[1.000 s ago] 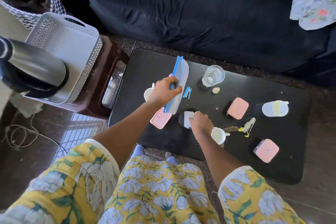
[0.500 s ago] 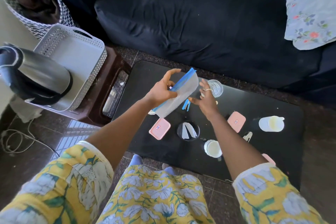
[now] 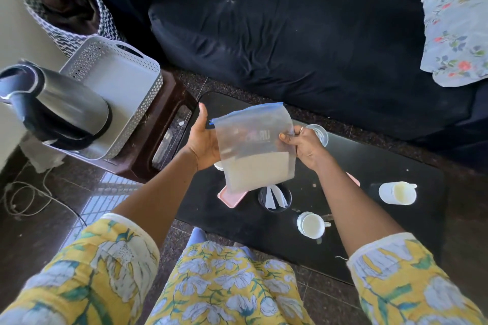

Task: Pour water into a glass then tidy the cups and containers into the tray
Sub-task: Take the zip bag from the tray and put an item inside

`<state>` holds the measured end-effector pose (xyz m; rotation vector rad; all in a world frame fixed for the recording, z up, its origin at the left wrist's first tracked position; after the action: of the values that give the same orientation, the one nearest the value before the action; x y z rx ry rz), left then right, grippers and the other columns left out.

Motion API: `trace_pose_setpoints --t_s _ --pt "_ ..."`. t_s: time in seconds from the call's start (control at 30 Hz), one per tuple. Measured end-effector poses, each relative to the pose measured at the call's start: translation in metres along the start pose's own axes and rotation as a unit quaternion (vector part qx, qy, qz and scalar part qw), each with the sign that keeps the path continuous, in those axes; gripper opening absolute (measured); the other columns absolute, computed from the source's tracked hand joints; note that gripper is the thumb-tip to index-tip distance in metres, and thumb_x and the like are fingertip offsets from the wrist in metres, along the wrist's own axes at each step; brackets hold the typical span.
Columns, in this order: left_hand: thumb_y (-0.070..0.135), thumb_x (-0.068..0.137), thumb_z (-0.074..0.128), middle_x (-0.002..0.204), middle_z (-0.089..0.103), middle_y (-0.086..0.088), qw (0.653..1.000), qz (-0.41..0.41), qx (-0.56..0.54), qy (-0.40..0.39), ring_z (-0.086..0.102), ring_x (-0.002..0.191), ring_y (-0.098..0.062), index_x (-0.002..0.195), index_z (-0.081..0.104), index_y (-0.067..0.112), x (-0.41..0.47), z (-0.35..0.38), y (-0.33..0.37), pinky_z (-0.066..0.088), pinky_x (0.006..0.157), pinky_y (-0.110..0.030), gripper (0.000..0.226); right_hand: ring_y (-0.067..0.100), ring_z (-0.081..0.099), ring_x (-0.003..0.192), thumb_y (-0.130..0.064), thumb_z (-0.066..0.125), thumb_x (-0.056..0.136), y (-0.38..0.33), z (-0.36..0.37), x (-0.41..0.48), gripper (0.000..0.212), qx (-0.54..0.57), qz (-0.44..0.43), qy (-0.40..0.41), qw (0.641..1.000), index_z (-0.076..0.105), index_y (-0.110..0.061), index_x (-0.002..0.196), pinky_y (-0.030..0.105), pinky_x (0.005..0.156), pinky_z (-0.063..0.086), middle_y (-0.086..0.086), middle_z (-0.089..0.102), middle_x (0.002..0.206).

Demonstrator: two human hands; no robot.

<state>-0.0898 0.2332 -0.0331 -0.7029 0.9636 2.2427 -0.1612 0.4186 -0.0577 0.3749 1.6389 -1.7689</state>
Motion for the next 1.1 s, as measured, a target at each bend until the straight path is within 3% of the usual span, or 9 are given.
trace_pose_setpoints --t_s 0.07,0.17,0.37,0.5,0.63,0.83,0.9,1.0,1.1 --pt "0.078 0.079 0.027 0.111 0.069 -0.006 0.996 -0.016 0.065 0.053 0.066 0.102 -0.023 0.114 0.065 0.014 0.000 -0.016 -0.014 0.052 0.082 -0.037 0.082 0.013 0.070 0.064 0.007 0.061 0.083 0.002 0.001 0.001 0.014 0.031 0.006 0.004 1.000 0.063 -0.007 0.083 0.026 0.064 0.059 -0.001 0.074 0.070" --pt "0.026 0.092 0.053 0.100 0.068 -0.002 0.977 -0.001 0.188 0.103 0.062 0.094 -0.023 0.104 0.062 0.019 0.000 -0.025 -0.017 0.050 0.082 -0.039 0.016 0.014 0.071 0.068 0.005 0.062 0.084 0.007 0.002 0.000 0.013 0.041 0.025 0.001 0.999 0.063 -0.008 0.088 0.026 0.063 0.059 0.001 0.075 0.073" --pt "-0.011 0.085 0.052 0.095 0.065 0.002 0.970 0.014 0.221 0.100 0.063 0.088 -0.018 0.102 0.058 0.027 -0.004 -0.028 -0.009 0.054 0.080 -0.041 0.042 0.021 0.073 0.074 0.019 0.058 0.078 0.016 0.005 -0.002 0.029 0.051 0.073 -0.039 0.995 0.064 -0.005 0.093 0.027 0.062 0.060 0.008 0.075 0.081" --pt "-0.018 0.084 0.047 0.066 0.072 0.004 0.970 0.039 0.194 0.143 0.067 0.062 -0.012 0.084 0.065 0.011 -0.006 -0.040 -0.004 0.058 0.059 -0.024 0.033 0.016 0.072 0.063 0.015 0.060 0.079 0.025 0.003 -0.003 0.024 -0.023 0.098 -0.051 0.994 0.067 -0.006 0.086 0.028 0.056 0.060 0.003 0.075 0.073" --pt "-0.016 0.084 0.038 0.054 0.067 0.002 0.961 0.055 0.181 0.200 0.062 0.043 -0.011 0.046 0.061 0.012 -0.014 -0.053 0.001 0.048 0.042 -0.016 0.053 0.016 0.071 0.060 0.014 0.055 0.083 0.027 0.001 0.002 0.023 -0.009 0.092 -0.025 0.995 0.066 -0.005 0.078 0.025 0.051 0.057 0.004 0.074 0.067" --pt "0.003 0.092 0.030 0.077 0.064 -0.004 0.971 0.035 0.104 0.211 0.064 0.053 -0.011 0.077 0.058 0.012 -0.032 -0.075 -0.009 0.052 0.046 -0.019 0.034 0.020 0.065 0.064 0.004 0.036 0.086 0.024 0.024 0.005 0.045 0.001 0.085 -0.037 0.996 0.071 -0.006 0.059 0.024 0.058 0.056 0.010 0.071 0.069" --pt "0.019 0.095 0.032 0.078 0.063 -0.003 0.974 0.020 0.080 0.211 0.064 0.053 -0.013 0.079 0.061 0.017 -0.039 -0.085 -0.013 0.051 0.045 -0.022 0.033 0.024 0.058 0.070 -0.005 0.031 0.088 0.022 0.041 0.009 0.042 -0.013 0.089 -0.046 0.995 0.068 0.002 0.068 0.028 0.067 0.053 0.015 0.069 0.076" --pt "0.023 0.092 0.049 0.081 0.065 -0.001 0.969 0.003 0.113 0.220 0.063 0.066 -0.016 0.085 0.065 0.023 -0.050 -0.101 -0.014 0.053 0.058 -0.029 0.018 0.021 0.058 0.074 -0.006 0.047 0.089 0.011 0.072 0.015 0.020 -0.040 0.071 -0.049 0.996 0.064 -0.003 0.100 0.019 0.059 0.052 0.008 0.065 0.079" --pt "0.001 0.090 0.050 0.079 0.061 -0.004 0.948 0.045 0.131 0.285 0.055 0.066 -0.016 0.083 0.066 0.020 -0.061 -0.132 -0.005 0.050 0.062 -0.030 0.026 0.011 0.061 0.077 0.008 0.056 0.080 0.015 0.102 0.026 0.074 -0.067 0.073 -0.085 0.991 0.039 -0.035 0.138 0.018 0.063 0.051 0.005 0.062 0.092"
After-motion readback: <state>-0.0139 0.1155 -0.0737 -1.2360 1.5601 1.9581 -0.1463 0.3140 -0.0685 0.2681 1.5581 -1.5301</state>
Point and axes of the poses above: each hand's wrist, its own x-axis towards the middle knuckle, its own z-axis out of the palm, y = z × x, the point moved 10 cm from there along x, towards the middle knuckle
